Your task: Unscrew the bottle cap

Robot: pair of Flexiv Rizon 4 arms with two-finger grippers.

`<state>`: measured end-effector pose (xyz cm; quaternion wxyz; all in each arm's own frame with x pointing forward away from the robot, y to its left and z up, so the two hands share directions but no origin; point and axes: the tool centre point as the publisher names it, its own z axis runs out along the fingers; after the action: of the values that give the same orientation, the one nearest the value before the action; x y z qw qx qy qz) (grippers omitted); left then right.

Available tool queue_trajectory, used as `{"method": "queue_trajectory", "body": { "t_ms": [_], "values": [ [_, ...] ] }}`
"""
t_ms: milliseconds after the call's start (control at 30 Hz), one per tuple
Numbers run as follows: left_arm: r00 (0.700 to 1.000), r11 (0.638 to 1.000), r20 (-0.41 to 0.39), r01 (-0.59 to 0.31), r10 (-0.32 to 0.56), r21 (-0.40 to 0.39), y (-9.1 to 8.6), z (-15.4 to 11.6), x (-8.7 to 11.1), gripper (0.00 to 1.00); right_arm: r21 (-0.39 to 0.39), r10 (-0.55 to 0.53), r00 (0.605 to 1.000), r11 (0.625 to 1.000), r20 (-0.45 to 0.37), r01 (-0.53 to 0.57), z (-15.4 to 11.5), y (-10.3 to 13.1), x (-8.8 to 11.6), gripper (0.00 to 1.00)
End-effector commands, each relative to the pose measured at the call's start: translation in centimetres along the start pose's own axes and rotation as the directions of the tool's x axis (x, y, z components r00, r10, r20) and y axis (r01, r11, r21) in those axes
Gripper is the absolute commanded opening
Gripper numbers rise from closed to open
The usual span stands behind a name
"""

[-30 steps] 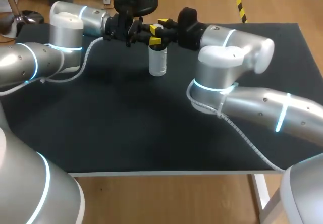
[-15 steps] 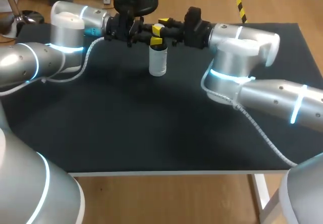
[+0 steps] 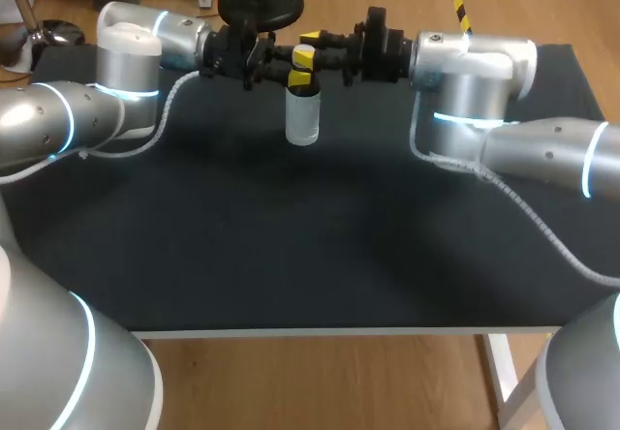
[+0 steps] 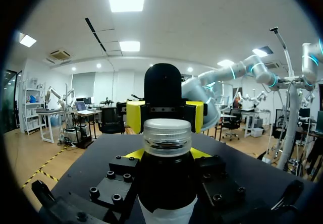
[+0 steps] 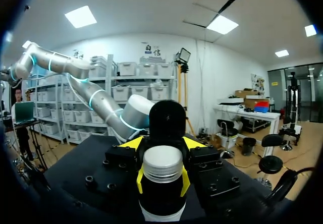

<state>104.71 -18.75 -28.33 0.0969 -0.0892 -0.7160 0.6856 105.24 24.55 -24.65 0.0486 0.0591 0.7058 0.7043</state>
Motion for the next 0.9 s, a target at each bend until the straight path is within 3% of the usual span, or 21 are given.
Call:
{"method": "queue_trajectory", "body": {
  "t_ms": [33,533,900],
  "values": [
    [1.0,1.0,-0.009,0.001,-0.001,0.002,0.1,-0.2,-0.2,0.0,-0.016,-0.005,0.942,1.0,-0.335,0.0,0.2,-0.4,-0.5,0.0],
    [1.0,1.0,-0.009,0.001,-0.001,0.002,0.1,-0.2,-0.2,0.0,0.052,0.08,0.766,0.997,-0.638,-0.061,0.5,-0.7,0.0,0.0],
    [1.0,1.0,-0.009,0.001,-0.001,0.002,0.1,-0.2,-0.2,0.0,0.09,0.112,0.567,0.994,-0.816,-0.067,0.2,-0.8,0.7,0.0]
  ]
}}
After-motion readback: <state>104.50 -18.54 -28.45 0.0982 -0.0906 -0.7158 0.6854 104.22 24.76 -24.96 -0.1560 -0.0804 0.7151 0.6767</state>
